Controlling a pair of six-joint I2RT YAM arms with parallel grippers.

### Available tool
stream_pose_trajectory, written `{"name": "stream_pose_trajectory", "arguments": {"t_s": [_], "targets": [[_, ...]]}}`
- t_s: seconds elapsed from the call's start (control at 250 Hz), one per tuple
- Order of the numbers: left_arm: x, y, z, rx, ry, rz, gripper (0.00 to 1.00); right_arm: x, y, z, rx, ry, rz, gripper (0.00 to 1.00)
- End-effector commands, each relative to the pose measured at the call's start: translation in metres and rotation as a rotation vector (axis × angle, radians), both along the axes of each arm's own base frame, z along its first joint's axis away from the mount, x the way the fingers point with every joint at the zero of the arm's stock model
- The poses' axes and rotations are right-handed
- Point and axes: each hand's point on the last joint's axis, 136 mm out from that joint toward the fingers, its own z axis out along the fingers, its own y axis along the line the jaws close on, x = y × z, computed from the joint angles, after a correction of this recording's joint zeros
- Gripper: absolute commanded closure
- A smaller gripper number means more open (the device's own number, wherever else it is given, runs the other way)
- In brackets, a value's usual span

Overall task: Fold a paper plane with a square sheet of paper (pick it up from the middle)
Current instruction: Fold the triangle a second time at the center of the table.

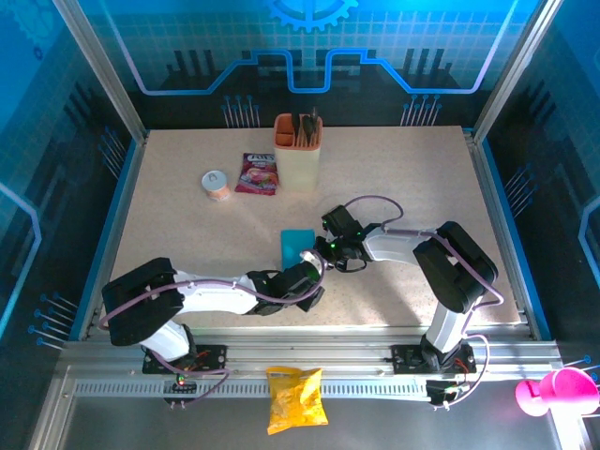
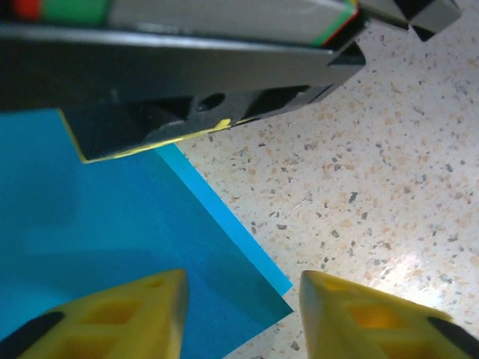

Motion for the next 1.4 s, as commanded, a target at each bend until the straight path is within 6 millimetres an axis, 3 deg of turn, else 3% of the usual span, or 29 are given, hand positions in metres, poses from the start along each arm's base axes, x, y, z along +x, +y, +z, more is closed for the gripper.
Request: {"name": "stream_pose_trajectory", "arguments": {"t_s": [0.0, 0.088, 0.256, 0.364, 0.451, 0.515, 0.643, 0.763, 0.955, 1.127, 1.398], "targets": [[0.006, -0.004, 0.006, -0.004, -0.029, 0.002, 0.67, -0.005, 0.002, -0.001, 0.005, 0.019, 0.012, 1.0], [0.007, -0.003, 0.007, -0.007, -0.031, 0.004, 0.75, -0.005, 0.003, -0.001, 0.011, 0.019, 0.011, 1.0], [0.009, -0.001, 0.011, -0.032, -0.027, 0.008, 1.0, -0.006, 0.002, -0.001, 0.012, 0.019, 0.01, 1.0], [0.01, -0.001, 0.014, -0.059, -0.009, 0.013, 1.0, -0.006, 0.004, 0.001, 0.022, 0.014, 0.019, 1.0], [0.011, -0.001, 0.017, -0.077, 0.0, 0.017, 1.0, -0.006, 0.005, 0.007, 0.035, 0.005, 0.048, 0.78], [0.01, -0.001, 0.018, -0.09, 0.013, 0.014, 1.0, -0.004, -0.005, 0.013, 0.016, -0.009, 0.053, 0.7], [0.005, -0.003, 0.019, -0.11, 0.039, -0.006, 1.0, 0.008, -0.03, 0.034, -0.011, -0.074, 0.036, 0.67], [-0.001, -0.006, 0.019, -0.128, 0.069, -0.028, 1.0, 0.019, -0.039, 0.054, -0.013, -0.147, 0.065, 0.71], [-0.009, -0.006, 0.017, -0.139, 0.109, -0.044, 1.0, 0.034, -0.019, 0.073, 0.039, -0.227, 0.196, 0.88], [-0.01, -0.001, 0.016, -0.137, 0.125, -0.041, 1.0, 0.044, 0.005, 0.064, 0.087, -0.22, 0.27, 1.0], [-0.005, 0.004, 0.014, -0.137, 0.135, -0.021, 1.0, 0.046, 0.021, 0.029, 0.095, -0.15, 0.296, 1.0]]}}
